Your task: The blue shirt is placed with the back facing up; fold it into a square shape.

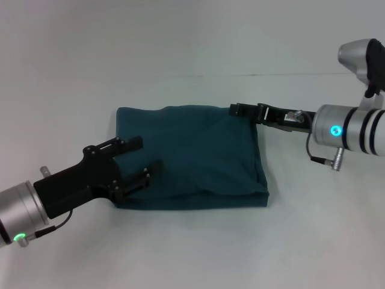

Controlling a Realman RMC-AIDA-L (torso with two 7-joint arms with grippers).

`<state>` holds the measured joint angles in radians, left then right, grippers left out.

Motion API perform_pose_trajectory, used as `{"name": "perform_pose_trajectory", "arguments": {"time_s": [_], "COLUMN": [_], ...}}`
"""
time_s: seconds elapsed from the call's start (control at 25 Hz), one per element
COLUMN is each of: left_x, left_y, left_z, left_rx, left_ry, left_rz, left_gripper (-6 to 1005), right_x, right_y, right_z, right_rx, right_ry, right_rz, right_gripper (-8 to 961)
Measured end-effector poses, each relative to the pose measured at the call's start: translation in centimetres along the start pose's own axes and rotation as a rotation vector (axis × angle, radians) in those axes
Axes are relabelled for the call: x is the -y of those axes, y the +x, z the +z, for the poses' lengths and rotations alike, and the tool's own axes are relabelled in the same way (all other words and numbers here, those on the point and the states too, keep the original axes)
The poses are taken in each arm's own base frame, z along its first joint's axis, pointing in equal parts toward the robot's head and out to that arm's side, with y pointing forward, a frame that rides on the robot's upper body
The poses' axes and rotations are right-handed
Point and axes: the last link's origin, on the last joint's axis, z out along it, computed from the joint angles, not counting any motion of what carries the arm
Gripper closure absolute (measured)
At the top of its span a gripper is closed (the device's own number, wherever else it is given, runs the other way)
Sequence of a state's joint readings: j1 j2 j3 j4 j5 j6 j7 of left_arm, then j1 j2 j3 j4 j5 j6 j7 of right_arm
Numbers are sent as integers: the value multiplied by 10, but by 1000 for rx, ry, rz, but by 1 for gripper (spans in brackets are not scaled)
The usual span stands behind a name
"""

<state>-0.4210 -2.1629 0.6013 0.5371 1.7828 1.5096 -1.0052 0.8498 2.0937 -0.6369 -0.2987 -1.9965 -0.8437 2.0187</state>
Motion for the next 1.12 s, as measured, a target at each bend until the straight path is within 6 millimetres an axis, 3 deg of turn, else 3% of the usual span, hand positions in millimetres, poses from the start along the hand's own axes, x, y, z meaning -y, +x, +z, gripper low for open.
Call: {"name": "perform_pose_trajectory", "arguments": {"time_s": [0.48,1.12], "left_x": [1,-4], "left_y": [-5,-16], "left_z": [0,-1], "left_rx": [19,29], "left_ry": [22,38], "left_rz": [-14,-65], "left_gripper": [353,352], "right_x": [-11,-11], "right_y": [-6,-26], "right_z": [18,12], "right_rx": [62,157], "right_ry": [26,20], "right_rz": [-11,-83], "right_gripper": [157,158]}}
